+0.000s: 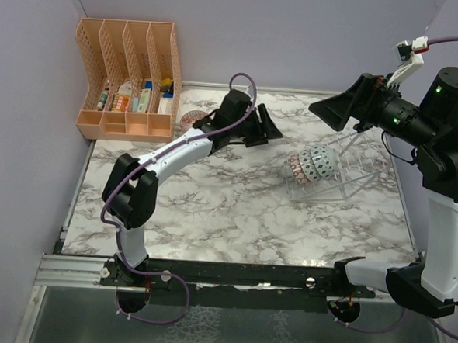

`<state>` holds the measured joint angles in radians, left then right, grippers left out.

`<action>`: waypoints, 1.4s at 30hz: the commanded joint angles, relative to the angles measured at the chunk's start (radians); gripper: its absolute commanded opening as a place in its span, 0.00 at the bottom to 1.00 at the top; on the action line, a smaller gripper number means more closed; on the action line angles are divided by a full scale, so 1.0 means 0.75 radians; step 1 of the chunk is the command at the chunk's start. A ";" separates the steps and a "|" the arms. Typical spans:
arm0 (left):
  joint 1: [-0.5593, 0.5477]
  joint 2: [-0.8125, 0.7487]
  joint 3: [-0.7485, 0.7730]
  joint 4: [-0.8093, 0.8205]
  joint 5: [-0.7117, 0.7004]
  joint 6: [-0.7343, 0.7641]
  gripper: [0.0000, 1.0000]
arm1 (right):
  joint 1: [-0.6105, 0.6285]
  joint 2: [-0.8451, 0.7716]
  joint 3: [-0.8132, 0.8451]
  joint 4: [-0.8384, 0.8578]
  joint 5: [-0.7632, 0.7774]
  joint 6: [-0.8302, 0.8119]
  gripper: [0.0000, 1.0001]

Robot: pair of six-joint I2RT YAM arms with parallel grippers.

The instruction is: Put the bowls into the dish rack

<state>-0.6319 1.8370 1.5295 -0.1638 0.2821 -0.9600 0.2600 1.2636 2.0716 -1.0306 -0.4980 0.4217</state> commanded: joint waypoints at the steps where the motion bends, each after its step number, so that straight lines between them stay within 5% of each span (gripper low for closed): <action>1: 0.124 -0.071 0.054 -0.237 -0.262 0.439 0.59 | -0.005 0.004 0.026 0.025 -0.076 0.003 0.99; 9: 0.255 0.037 0.187 -0.427 -0.388 1.116 0.83 | -0.005 0.032 0.023 0.032 -0.119 0.004 0.99; 18: 0.384 0.095 0.065 -0.489 -0.247 1.641 0.79 | -0.006 0.062 0.036 0.023 -0.121 0.002 0.99; 21: 0.463 0.110 0.045 -0.470 -0.075 1.694 0.77 | -0.005 0.073 0.045 0.018 -0.118 0.004 0.99; 30: 0.512 0.264 0.149 -0.500 0.055 1.689 0.73 | -0.005 0.097 0.044 0.023 -0.109 0.014 0.99; 42: 0.475 0.322 0.182 -0.469 -0.157 1.677 0.66 | -0.005 0.106 0.018 0.053 -0.089 0.027 0.99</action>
<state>-0.2787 2.0476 1.6257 -0.5316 0.2291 0.2977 0.2600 1.3373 2.0766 -1.0241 -0.5640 0.4366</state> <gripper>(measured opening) 0.709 0.994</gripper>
